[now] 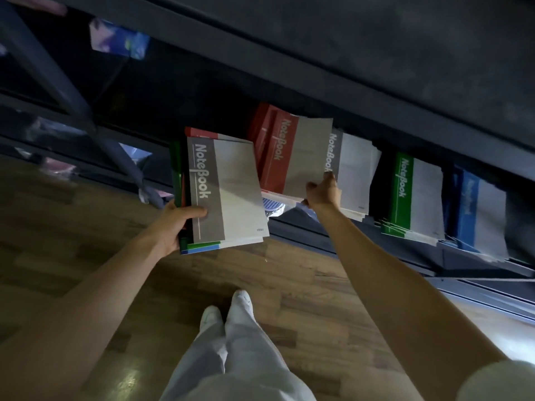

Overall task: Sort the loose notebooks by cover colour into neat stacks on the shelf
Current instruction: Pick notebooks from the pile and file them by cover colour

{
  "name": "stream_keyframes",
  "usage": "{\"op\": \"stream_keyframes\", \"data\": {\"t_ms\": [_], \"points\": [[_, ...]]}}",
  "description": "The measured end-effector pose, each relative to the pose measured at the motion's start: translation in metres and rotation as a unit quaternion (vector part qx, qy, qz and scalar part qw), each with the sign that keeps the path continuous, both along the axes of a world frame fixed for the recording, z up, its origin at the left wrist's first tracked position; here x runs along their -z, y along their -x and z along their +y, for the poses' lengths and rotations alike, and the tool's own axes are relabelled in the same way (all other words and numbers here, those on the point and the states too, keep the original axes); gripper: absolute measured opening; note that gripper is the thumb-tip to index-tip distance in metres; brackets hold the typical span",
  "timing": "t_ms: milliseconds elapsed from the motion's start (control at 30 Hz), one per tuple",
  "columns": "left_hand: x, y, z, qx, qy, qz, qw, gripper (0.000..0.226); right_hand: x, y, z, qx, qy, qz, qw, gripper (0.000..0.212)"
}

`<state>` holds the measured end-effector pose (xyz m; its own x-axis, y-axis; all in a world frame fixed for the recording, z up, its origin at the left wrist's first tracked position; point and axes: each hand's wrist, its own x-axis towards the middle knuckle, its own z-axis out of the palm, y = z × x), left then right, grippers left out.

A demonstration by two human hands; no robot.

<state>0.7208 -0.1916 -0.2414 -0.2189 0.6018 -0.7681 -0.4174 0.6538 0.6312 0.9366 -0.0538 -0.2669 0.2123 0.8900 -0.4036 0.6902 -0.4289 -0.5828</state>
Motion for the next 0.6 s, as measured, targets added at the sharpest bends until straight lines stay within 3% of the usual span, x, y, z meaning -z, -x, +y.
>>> {"op": "stream_keyframes", "data": {"t_ms": [400,467,533,600], "points": [[-0.005,0.012,-0.017,0.005,-0.007,-0.013,1.000,0.021,-0.005,0.022,-0.007,-0.044,0.028,-0.169,0.984,0.050],[-0.005,0.014,-0.021,0.004,-0.007,-0.015,1.000,0.024,-0.009,0.023,-0.013,-0.049,0.023,-0.151,0.987,0.042],[-0.008,0.015,-0.025,0.003,-0.013,-0.018,1.000,0.034,-0.013,0.029,-0.025,-0.097,-0.002,-0.076,0.992,0.027],[-0.012,0.014,-0.027,0.005,-0.026,-0.018,0.999,0.037,-0.020,0.042,-0.043,-0.156,0.000,0.007,0.988,0.028]]}}
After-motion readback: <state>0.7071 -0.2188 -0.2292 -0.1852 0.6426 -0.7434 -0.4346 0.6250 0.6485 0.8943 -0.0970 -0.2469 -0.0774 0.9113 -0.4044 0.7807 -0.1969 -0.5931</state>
